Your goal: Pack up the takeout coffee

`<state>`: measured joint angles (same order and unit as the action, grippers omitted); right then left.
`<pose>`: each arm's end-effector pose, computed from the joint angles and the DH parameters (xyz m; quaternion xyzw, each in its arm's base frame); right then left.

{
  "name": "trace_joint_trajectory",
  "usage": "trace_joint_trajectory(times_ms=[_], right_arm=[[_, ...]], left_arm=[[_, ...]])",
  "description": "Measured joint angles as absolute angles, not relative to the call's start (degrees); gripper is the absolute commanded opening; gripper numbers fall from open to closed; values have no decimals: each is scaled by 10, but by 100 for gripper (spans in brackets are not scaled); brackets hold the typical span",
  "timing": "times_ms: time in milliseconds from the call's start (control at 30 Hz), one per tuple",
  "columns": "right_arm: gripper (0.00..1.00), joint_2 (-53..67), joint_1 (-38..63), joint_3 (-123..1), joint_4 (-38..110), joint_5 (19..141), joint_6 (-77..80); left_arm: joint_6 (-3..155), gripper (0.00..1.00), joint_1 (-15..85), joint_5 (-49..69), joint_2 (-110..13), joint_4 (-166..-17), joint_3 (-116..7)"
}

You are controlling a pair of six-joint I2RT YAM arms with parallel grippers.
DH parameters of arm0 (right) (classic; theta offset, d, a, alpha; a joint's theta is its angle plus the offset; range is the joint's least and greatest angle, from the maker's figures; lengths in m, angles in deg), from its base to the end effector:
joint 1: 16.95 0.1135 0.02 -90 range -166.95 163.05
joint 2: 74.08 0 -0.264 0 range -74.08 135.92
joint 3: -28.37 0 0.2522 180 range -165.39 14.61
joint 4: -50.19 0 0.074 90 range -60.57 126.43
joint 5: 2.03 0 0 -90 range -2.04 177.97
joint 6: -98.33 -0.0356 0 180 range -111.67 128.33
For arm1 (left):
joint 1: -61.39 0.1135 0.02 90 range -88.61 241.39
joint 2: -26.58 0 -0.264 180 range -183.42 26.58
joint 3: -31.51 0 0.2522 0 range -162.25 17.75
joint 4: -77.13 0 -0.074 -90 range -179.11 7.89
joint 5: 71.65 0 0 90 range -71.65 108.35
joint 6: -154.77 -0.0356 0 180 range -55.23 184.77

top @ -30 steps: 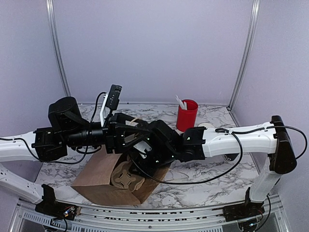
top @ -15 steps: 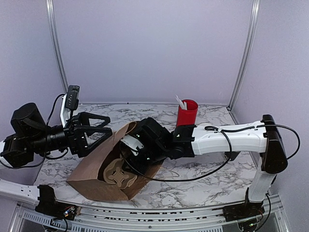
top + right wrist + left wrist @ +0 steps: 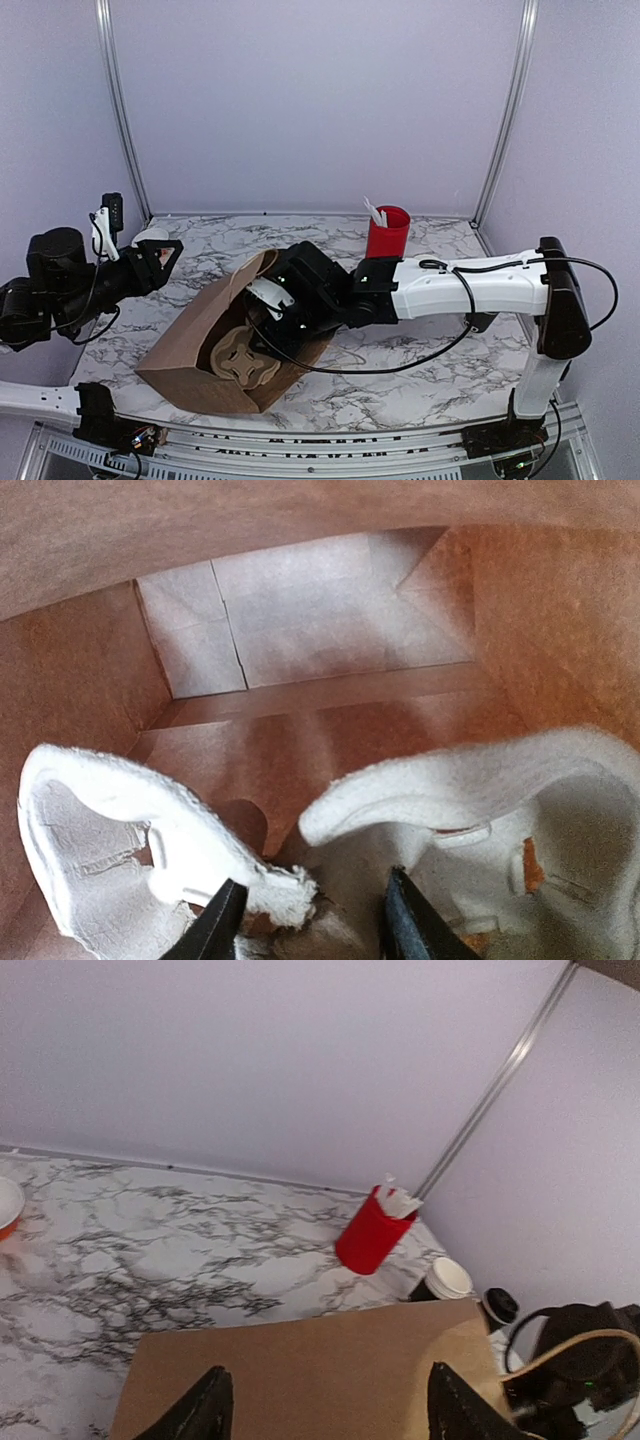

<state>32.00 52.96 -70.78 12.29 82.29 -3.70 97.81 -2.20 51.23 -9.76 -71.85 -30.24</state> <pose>0.1413 0.3967 0.2596 -0.4629 0.7978 0.2860 0.2596 0.0789 -0.1155 0.3680 0.0038 0.7355 -0.3417 0.5850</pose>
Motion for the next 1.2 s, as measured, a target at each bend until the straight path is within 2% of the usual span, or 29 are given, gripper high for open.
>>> trace_joint_trajectory(times_ms=[100,233,433,633,900,1200], right_arm=[[44,321,530,-708,123,823,-37],[44,321,530,-710,122,823,-37],[44,330,530,-725,119,822,-39],[44,338,530,-752,119,822,-43],[44,355,530,-785,117,818,-51],[44,367,530,-816,87,818,-52]], left_arm=[[1036,51,65,520,-141,-652,-303],[1079,46,226,437,-197,-620,-267],[1094,34,312,312,-276,-608,-180],[1083,27,331,203,-348,-657,-147],[1071,27,310,119,-411,-706,-128],[1086,27,237,88,-465,-763,-129]])
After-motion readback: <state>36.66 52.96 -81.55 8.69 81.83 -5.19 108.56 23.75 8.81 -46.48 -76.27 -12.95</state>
